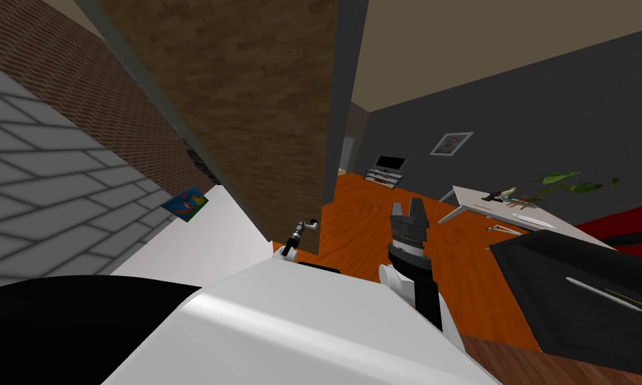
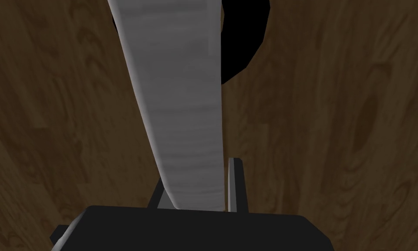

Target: Push the door open

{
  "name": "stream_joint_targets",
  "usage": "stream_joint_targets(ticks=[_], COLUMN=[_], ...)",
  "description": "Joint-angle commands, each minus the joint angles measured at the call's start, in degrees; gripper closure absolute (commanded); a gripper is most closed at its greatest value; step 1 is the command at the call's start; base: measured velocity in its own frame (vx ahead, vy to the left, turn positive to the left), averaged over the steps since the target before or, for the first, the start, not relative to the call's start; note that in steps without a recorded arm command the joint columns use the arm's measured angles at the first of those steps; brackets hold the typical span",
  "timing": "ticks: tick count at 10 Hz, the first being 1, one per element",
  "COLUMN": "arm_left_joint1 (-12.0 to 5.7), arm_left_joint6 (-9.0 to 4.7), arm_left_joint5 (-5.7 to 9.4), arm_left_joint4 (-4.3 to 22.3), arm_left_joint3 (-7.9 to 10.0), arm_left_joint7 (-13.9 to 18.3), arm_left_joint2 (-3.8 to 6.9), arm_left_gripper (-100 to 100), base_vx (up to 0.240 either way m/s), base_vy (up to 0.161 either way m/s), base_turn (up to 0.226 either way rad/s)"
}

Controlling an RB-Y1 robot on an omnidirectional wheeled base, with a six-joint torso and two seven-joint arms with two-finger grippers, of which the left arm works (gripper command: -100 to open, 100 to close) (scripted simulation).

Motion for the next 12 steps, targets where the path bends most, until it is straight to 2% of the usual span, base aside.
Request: stream_joint_targets(ticks=[1, 5, 7, 8, 9, 12], arm_left_joint1=[-1.19, -1.15, -1.15, -1.13, -1.12, -1.1], arm_left_joint6=[-1.03, -1.03, -1.03, -1.04, -1.04, -1.04], arm_left_joint5=[0.82, 1.67, 1.67, 2.13, 2.23, 2.81], arm_left_joint4=[1.25, 1.21, 1.21, 1.18, 1.18, 1.15], arm_left_joint3=[1.81, 3.7, 3.7, 4.72, 4.96, 6.25], arm_left_joint7=[-0.57, -2.04, -2.04, -2.83, -3.02, -4.02], arm_left_joint2=[1.03, 0.08, 0.08, -0.77, -1.0, -2.63], arm_left_gripper=[100, 100, 100, 100, 100, 100], base_vx=[0.184, 0.157, 0.087, 0.142, 0.161, 0.152], base_vy=[-0.096, -0.101, -0.041, -0.093, -0.128, -0.101], base_turn=[0.107, 0.098, 0.023, 0.114, 0.141, 0.1])
